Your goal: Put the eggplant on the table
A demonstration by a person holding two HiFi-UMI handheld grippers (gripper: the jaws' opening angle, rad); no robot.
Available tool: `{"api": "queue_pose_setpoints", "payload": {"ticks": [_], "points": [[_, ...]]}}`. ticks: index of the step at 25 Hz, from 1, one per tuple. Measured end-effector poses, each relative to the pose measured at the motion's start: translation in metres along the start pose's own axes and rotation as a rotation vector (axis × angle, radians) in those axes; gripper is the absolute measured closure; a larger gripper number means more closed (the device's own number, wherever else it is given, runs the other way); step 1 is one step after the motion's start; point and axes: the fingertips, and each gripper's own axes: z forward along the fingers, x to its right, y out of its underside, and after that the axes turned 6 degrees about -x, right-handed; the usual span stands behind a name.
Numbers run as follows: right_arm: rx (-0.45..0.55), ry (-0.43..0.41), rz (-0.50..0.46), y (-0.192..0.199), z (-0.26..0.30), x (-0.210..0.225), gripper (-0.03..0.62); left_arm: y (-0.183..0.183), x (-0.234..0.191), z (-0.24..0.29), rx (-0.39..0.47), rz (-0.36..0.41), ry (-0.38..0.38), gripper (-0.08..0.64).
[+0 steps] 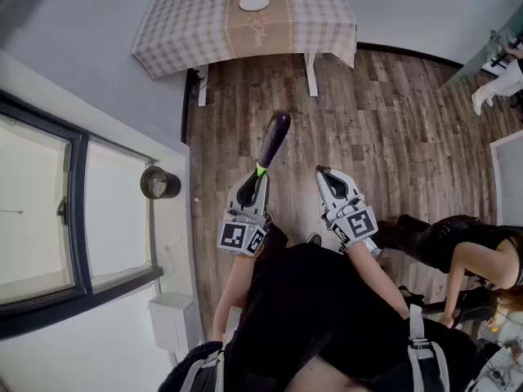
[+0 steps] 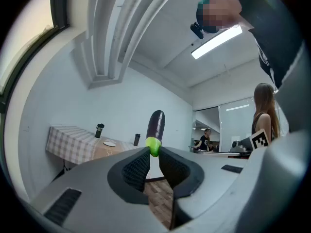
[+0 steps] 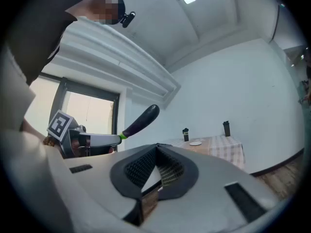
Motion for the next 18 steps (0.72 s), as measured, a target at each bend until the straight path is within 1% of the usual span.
{"api": "queue_pose_setpoints", "payload": {"ticks": [7, 13, 18], "points": [[0.030, -0.047, -0.003, -0.012, 0.070, -0.024, 0.586, -0.018, -0.067, 0.015, 0.009, 0.000, 0.028, 0.499], [0.019, -0.048, -0.028, -0.015, 0.133, -0.054, 0.586, -0.035, -0.120, 0.020, 0.022, 0.007, 0.080, 0.499], [0.023, -0.038, -0.042, -0.019, 0.170, -0.070, 0.586, -0.045, -0.156, 0.025, 0.033, 0.011, 0.106, 0.499]]}}
